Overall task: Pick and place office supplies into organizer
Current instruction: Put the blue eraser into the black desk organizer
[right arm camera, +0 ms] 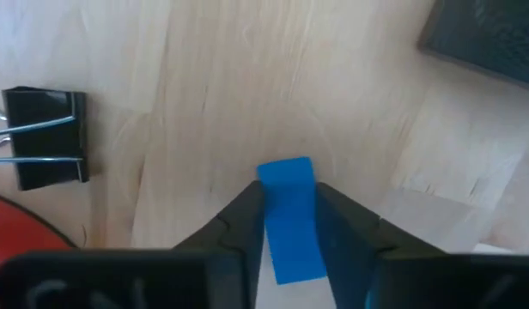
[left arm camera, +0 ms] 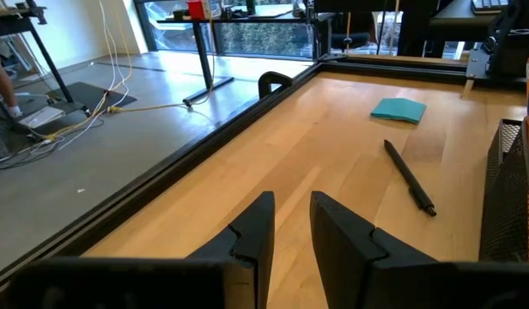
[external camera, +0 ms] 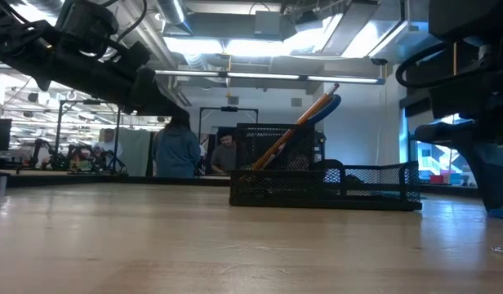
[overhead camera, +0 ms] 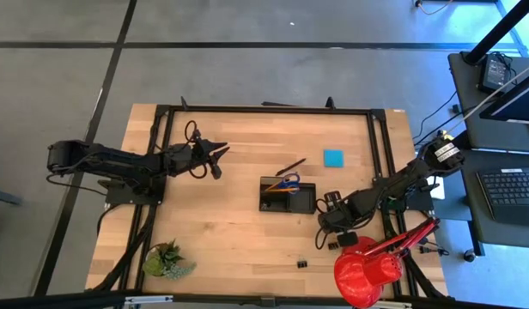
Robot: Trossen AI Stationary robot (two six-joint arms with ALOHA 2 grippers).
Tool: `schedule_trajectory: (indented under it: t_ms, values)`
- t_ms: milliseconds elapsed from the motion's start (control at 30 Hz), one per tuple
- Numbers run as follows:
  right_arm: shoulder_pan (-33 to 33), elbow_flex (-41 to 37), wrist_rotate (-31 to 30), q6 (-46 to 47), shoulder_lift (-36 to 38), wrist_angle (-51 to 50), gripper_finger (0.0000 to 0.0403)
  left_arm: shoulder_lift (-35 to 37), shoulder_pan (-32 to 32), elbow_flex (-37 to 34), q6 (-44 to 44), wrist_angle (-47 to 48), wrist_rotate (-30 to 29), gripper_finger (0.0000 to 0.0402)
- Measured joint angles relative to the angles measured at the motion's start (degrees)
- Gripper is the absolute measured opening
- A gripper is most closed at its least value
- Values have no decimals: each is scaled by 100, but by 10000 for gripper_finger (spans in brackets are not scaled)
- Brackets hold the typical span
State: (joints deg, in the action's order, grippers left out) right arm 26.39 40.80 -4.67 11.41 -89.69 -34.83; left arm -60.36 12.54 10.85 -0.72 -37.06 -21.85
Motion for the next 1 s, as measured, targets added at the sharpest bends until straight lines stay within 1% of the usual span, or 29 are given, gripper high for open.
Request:
schedule_trajectory:
  t_ms: [133,233,267,333,400,467,600,800,1000]
  values:
    - [-4,98,3,4,-17,-66,76,0,0,0,1,0,0,72]
    - [-6,286,4,7,-43,-237,65,0,1,0,1,-2,0,72]
    - [-7,335,-12,6,-47,-295,64,0,1,0,0,-2,0,72]
    - [-35,471,-287,16,-65,-352,63,0,0,1,1,-2,0,72]
    - [-48,566,-361,67,-48,-430,64,0,1,2,-1,-6,0,72]
    - [-15,647,-262,106,-50,-459,63,0,-1,2,0,-4,0,72]
    - [-36,794,-318,150,-42,-467,60,0,-1,2,-1,-4,0,72]
    - [-22,906,-230,161,-37,-491,60,0,1,2,1,-2,0,72]
    - [-14,1139,147,198,-31,-475,60,0,1,2,0,-2,0,72]
